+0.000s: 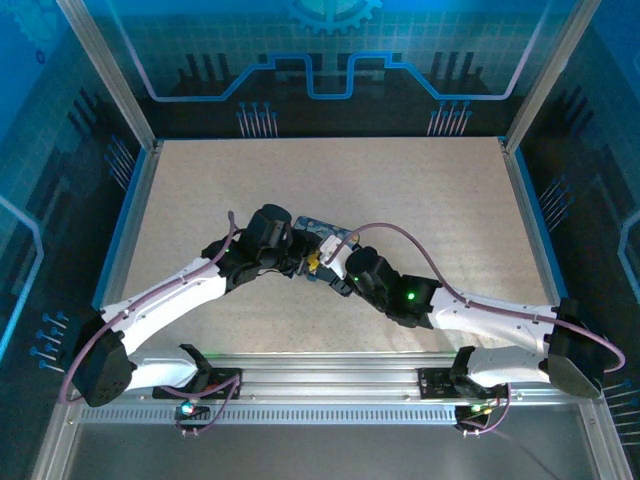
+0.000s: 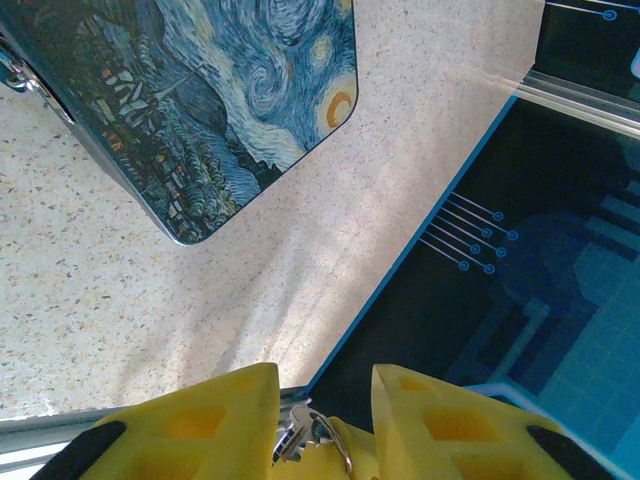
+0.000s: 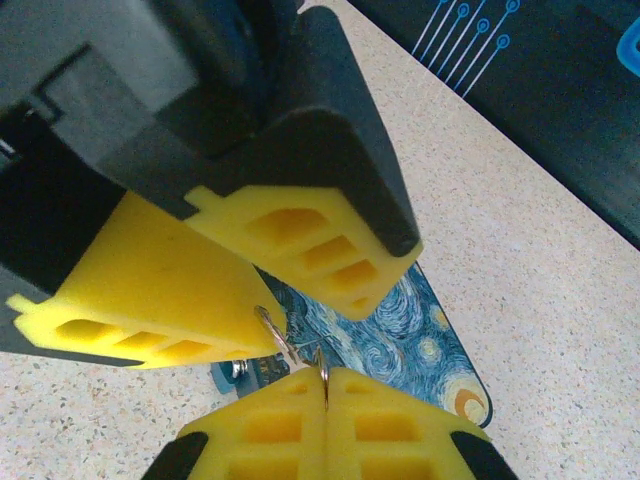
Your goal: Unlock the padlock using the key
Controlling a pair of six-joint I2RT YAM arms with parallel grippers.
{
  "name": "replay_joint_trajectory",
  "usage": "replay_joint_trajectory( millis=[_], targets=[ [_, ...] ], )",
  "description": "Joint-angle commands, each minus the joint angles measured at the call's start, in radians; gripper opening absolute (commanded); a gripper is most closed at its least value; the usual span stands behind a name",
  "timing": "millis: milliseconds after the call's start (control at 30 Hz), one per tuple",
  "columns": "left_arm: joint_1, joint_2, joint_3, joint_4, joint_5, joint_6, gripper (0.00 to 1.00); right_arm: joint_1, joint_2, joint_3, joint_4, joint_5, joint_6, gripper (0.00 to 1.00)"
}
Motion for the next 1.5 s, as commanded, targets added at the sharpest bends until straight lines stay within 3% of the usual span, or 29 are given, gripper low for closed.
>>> replay_joint_trajectory(
  millis=[0, 133, 400, 567, 733, 933, 1067, 1300, 1467],
  targets=[
    [-0.01, 0.008, -0.015, 0.011, -0.008, -0.023, 0.26, 0.017, -0.004, 0.032, 0.031, 0.02, 0.011, 0.0],
    [-0.009, 0.008, -0.017, 0.01, -0.008, -0.025, 0.22, 0.017, -0.014, 0.026, 0.039, 0.021, 0.011, 0.0],
    [-0.009, 0.006, -0.018, 0.005, -0.011, -0.015, 0.05, 0.012, -0.041, 0.013, 0.046, 0.005, 0.028, 0.01],
    [-0.01, 0.003, -0.014, 0.007, -0.022, 0.032, 0.0, -0.026, -0.075, 0.011, 0.023, -0.087, 0.078, 0.11],
    [-0.01, -0.009, -0.004, 0.011, -0.062, 0.172, 0.0, -0.136, -0.138, -0.001, -0.019, -0.293, 0.2, 0.3],
    [-0.009, -0.061, -0.006, 0.043, -0.117, 0.473, 0.0, -0.347, -0.2, -0.039, -0.001, -0.655, 0.385, 0.48],
    [-0.01, -0.134, -0.064, 0.156, -0.108, 0.647, 0.0, -0.455, -0.183, -0.044, 0.025, -0.862, 0.49, 0.56],
    [-0.008, -0.254, -0.119, 0.274, -0.04, 0.91, 0.0, -0.549, -0.039, -0.036, 0.207, -1.213, 0.694, 0.61],
    [-0.007, -0.273, -0.074, 0.233, 0.066, 1.064, 0.0, -0.552, 0.043, -0.029, 0.371, -1.326, 0.788, 0.61]
  ],
)
